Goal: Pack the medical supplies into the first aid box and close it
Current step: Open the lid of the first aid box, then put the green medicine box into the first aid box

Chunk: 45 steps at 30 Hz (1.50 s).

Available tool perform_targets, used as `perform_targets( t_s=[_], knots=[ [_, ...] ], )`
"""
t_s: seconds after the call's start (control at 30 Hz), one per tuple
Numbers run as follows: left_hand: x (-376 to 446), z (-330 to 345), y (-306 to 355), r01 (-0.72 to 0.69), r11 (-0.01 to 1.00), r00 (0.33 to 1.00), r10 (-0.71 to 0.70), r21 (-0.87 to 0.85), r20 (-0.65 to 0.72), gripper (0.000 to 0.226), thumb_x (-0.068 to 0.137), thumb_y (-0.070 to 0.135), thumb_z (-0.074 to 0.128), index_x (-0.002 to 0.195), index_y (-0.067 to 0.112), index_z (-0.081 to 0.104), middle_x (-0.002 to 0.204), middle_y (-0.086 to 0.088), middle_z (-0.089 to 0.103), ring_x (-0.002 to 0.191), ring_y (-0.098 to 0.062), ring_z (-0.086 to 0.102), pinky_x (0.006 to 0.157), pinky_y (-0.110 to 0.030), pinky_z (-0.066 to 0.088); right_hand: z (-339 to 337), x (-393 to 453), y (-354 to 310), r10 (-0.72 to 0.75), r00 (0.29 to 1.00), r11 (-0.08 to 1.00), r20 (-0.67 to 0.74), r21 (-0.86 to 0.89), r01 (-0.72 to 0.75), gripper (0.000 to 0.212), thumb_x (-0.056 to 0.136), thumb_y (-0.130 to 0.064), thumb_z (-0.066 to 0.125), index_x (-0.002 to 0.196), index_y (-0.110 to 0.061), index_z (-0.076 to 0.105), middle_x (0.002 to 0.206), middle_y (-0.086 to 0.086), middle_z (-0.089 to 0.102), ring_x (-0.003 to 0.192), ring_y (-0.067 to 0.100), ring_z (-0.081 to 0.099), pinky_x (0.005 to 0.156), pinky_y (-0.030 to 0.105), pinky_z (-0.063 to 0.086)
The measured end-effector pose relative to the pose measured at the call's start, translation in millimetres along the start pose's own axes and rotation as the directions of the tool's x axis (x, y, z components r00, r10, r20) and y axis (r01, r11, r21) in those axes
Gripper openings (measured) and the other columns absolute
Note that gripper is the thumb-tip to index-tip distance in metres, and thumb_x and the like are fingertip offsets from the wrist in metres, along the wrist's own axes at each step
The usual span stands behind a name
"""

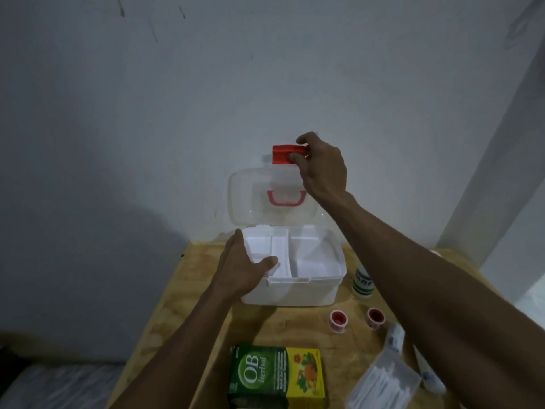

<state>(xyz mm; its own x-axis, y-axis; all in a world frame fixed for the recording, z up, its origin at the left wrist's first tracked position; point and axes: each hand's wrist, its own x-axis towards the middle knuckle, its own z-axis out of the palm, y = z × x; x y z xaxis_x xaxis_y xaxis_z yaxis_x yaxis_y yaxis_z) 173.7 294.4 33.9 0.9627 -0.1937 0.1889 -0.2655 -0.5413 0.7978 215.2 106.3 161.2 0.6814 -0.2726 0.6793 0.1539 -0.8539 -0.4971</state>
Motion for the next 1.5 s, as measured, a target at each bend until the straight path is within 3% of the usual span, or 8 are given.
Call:
perform_targets(
  t_s=[0.37, 0.67, 0.83, 0.97, 1.03, 1.17, 1.3, 1.5],
  knots=[
    [2.1, 0.4, -5.3, 0.004, 1.0, 1.0, -0.004, -0.002, 0.015, 0.068, 0.069, 0.046, 0.079, 0.124, 0.024, 0.045, 0.122, 0.001, 0.056, 0.108, -0.017, 0.056, 0.076, -0.027, 0.048, 16.6, -2.7, 16.1, -0.097, 0.995, 0.987, -0.036, -0.133, 0.091, 0.027, 0.098, -0.027, 0.054, 0.114, -0.012, 0.068, 0.113, 0.014, 0.058, 0.093, 0.032, 0.06, 0.077, 0.046, 0.053],
    [1.3, 0.9, -4.6, 0.023, 0.999, 0.999, -0.024, 0.031, 0.031, 0.069, 0.07, 0.048, 0.078, 0.125, 0.023, 0.043, 0.124, 0.001, 0.054, 0.109, -0.02, 0.055, 0.081, -0.031, 0.05, 2.7, -5.6, 15.6, -0.083, 0.991, 0.979, 0.106, -0.175, 0.101, 0.037, 0.099, -0.034, 0.049, 0.131, -0.018, 0.057, 0.126, 0.015, 0.052, 0.11, 0.033, 0.053, 0.092, 0.048, 0.047],
    [-1.7, -1.5, -2.3, 0.02, 0.998, 0.998, -0.024, 0.057, 0.062, 0.071, 0.068, 0.055, 0.074, 0.125, 0.023, 0.046, 0.125, 0.0, 0.055, 0.11, -0.02, 0.056, 0.085, -0.033, 0.051, -21.0, -21.2, 12.4, -0.039, 0.993, 0.996, 0.115, -0.079, 0.048, 0.044, 0.099, -0.039, 0.049, 0.138, -0.019, 0.052, 0.136, 0.012, 0.05, 0.122, 0.027, 0.049, 0.101, 0.04, 0.043],
    [0.5, -4.7, 4.2, 0.008, 0.988, 0.995, -0.022, 0.152, 0.097, 0.068, 0.077, 0.047, 0.073, 0.129, 0.015, 0.044, 0.129, -0.003, 0.049, 0.113, -0.018, 0.049, 0.089, -0.031, 0.043, -53.5, -67.4, 3.2, -0.031, 0.993, 0.997, 0.115, 0.071, 0.022, 0.042, 0.095, -0.041, 0.056, 0.132, -0.022, 0.057, 0.13, 0.005, 0.059, 0.109, 0.015, 0.058, 0.093, 0.028, 0.045],
    [3.9, -7.6, 7.2, -0.014, 0.976, 0.99, -0.016, 0.215, 0.137, 0.078, 0.08, 0.05, 0.068, 0.14, 0.013, 0.036, 0.142, -0.006, 0.041, 0.128, -0.023, 0.042, 0.1, -0.034, 0.039, -73.1, -101.6, -0.9, -0.019, 0.985, 0.988, 0.17, 0.156, -0.008, 0.041, 0.094, -0.042, 0.059, 0.13, -0.024, 0.059, 0.127, 0.0, 0.062, 0.101, 0.007, 0.06, 0.088, 0.024, 0.047],
    [5.4, -12.3, 15.5, -0.035, 0.936, 0.973, -0.048, 0.351, 0.224, 0.086, 0.088, 0.057, 0.055, 0.155, 0.02, 0.016, 0.163, -0.003, 0.002, 0.149, -0.023, 0.01, 0.119, -0.04, 0.016, -95.4, -179.0, 0.5, -0.005, 0.937, 0.954, 0.35, 0.284, -0.101, 0.042, 0.089, -0.049, 0.062, 0.128, -0.031, 0.061, 0.121, -0.012, 0.064, 0.098, -0.003, 0.061, 0.085, 0.022, 0.052],
    [4.3, -10.8, 22.7, -0.078, 0.909, 0.965, -0.033, 0.409, 0.259, 0.069, 0.092, 0.058, 0.048, 0.152, 0.035, 0.023, 0.164, -0.001, -0.002, 0.148, -0.03, 0.014, 0.119, -0.046, 0.019, -95.2, -242.3, 5.0, -0.012, 0.858, 0.933, 0.514, 0.314, -0.176, 0.047, 0.083, -0.055, 0.065, 0.125, -0.034, 0.063, 0.121, -0.016, 0.064, 0.105, -0.006, 0.058, 0.086, 0.017, 0.048],
    [1.4, -6.8, 20.1, -0.115, 0.833, 0.962, -0.043, 0.541, 0.271, 0.057, 0.095, 0.06, 0.034, 0.148, 0.041, 0.029, 0.163, -0.002, -0.002, 0.147, -0.035, 0.017, 0.118, -0.045, 0.015, -84.6, -281.2, 7.5, -0.098, 0.751, 0.957, 0.653, 0.268, -0.109, 0.058, 0.084, -0.063, 0.06, 0.134, -0.034, 0.055, 0.133, -0.011, 0.055, 0.121, 0.001, 0.05, 0.101, 0.029, 0.043]
  ],
)
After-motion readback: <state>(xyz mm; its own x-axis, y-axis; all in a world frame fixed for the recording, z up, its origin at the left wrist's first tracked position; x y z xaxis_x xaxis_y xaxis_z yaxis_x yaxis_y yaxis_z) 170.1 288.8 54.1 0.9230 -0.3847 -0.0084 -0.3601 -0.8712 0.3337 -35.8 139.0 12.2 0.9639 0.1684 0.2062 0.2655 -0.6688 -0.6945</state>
